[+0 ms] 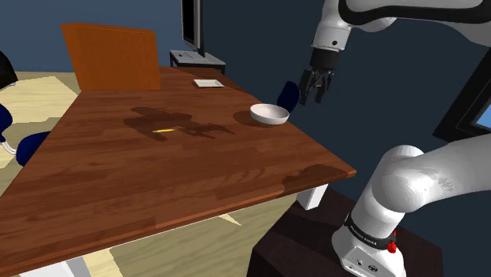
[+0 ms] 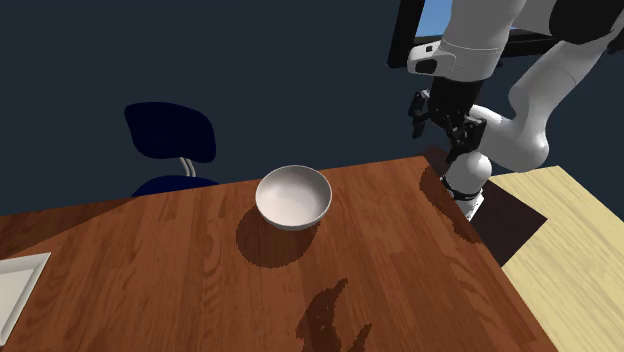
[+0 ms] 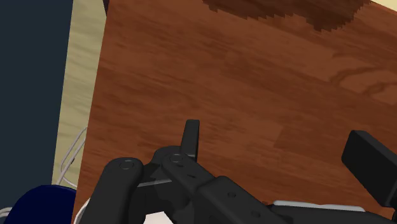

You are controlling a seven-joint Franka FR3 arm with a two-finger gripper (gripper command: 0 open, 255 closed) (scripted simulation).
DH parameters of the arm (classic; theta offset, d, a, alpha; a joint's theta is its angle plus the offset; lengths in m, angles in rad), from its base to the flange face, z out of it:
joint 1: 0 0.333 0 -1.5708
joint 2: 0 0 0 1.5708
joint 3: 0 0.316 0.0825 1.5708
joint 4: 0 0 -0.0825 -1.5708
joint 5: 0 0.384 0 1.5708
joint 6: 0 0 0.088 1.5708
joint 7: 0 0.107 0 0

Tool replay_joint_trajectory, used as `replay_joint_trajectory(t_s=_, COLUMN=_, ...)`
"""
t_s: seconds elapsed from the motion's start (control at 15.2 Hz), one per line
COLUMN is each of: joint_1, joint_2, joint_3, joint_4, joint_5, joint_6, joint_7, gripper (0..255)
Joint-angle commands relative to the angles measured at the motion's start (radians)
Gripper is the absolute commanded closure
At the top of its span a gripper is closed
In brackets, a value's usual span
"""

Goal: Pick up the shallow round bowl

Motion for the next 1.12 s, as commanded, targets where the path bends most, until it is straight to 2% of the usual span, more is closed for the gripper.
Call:
replay_joint_trajectory(t_s=0.0, joint_1=0.000, joint_2=0.000, joint_3=0.000, joint_4=0.000, joint_5=0.000, joint_6=0.000, joint_7=0.000, gripper=0)
replay_joint_trajectory(t_s=0.53, joint_1=0.000, joint_2=0.302, joint_3=-0.021, joint_4=0.115, joint_5=-0.044, joint_6=0.175, joint_7=-0.044, gripper=0)
replay_joint_trajectory(t_s=1.06, joint_1=-0.002, joint_2=0.615, joint_3=-0.039, joint_4=0.313, joint_5=-0.073, joint_6=0.281, joint_7=-0.079, gripper=0)
